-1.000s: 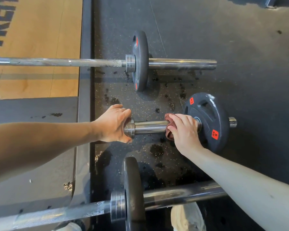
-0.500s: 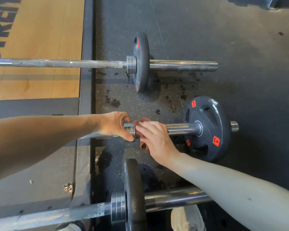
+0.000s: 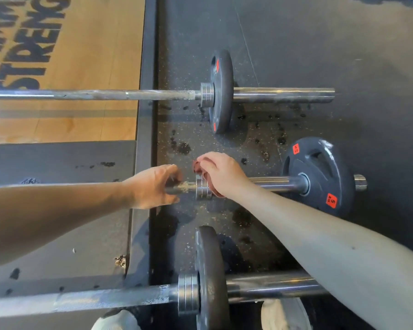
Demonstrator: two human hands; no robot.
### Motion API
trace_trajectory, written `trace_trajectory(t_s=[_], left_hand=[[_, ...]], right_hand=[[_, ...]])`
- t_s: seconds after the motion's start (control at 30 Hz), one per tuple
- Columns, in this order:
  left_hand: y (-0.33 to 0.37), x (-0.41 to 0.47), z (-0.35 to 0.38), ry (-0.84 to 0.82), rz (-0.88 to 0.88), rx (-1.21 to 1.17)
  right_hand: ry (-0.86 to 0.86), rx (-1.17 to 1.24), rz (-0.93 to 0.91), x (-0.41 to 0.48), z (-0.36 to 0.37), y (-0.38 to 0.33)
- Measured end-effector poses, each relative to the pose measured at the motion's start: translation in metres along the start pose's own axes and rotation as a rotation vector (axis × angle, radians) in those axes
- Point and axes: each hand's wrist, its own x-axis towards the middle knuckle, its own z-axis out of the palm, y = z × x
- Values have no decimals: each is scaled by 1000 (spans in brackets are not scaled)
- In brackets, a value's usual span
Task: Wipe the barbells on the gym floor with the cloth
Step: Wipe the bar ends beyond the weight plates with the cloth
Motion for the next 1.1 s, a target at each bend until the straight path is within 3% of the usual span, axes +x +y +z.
trace_trajectory(t_s=[0.07,0.2,0.33,0.4,0.57,0.67,0.8,0.93,1.1], left_hand=[[-5,1,-3,71,53,55],[-12,2,-2,106,135,72],[-18,2,4,103,158,-5],[-20,3,6,94,170,-38],[-21,7,3,92,181,-4],[-24,9,0,99,210,46],[-24,7,1,97,228,71],[-16,4,7,84,163,87],[1,-1,13,89,39,128]], right_hand=[[-55,-36,-84,-4,10,-4],[18,-243,-360,-54,30,19],[21,-215,-449,-63,37,30],[26,-259,-417,-42,36,21],[-107,-234,-46,26,16,-5],[-118,-256,-89,18,18,-3],[-10,-277,-363,-38,23,18],[-121,-110,-254,-62,-1,12],[-173,-175,-80,-77,-75,-17]])
